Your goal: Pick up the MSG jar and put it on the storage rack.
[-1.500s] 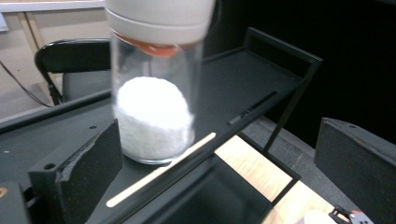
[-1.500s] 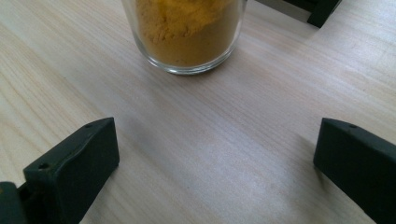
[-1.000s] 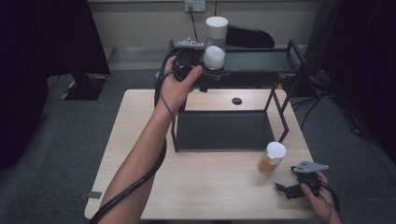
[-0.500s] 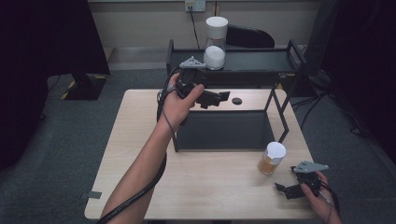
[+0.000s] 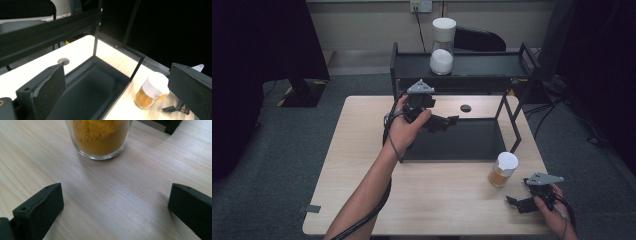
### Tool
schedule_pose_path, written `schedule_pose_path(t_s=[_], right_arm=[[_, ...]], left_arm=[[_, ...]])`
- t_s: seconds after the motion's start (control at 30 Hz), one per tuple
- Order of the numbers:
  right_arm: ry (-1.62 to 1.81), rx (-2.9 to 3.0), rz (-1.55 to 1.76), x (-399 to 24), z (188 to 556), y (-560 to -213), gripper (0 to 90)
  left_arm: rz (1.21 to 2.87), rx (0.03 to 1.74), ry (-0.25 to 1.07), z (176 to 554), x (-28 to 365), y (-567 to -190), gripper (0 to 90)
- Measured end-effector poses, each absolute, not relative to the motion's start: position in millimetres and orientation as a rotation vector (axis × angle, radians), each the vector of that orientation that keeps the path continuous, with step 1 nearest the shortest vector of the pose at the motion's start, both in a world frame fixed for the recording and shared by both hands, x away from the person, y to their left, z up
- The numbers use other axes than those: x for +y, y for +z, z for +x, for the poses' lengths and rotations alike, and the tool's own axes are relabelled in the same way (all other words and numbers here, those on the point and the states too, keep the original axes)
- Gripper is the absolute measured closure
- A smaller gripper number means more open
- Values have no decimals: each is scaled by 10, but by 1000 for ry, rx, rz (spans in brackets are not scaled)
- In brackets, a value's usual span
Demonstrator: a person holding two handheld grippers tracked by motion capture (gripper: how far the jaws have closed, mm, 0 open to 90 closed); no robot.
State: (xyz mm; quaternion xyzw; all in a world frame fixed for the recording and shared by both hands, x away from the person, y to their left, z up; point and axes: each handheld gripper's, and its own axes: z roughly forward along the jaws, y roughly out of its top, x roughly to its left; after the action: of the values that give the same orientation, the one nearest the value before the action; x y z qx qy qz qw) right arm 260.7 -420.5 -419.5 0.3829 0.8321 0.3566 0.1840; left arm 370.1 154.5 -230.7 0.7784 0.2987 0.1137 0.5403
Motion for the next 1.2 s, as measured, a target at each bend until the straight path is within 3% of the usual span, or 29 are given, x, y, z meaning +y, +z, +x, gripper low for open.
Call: schedule_pose_path(t_s=[1.2], right_arm=[[1006,2346,1079,-4205,2607,-4195,0]], left_arm=[[1916,749,199,3489,1675,-3284,11]])
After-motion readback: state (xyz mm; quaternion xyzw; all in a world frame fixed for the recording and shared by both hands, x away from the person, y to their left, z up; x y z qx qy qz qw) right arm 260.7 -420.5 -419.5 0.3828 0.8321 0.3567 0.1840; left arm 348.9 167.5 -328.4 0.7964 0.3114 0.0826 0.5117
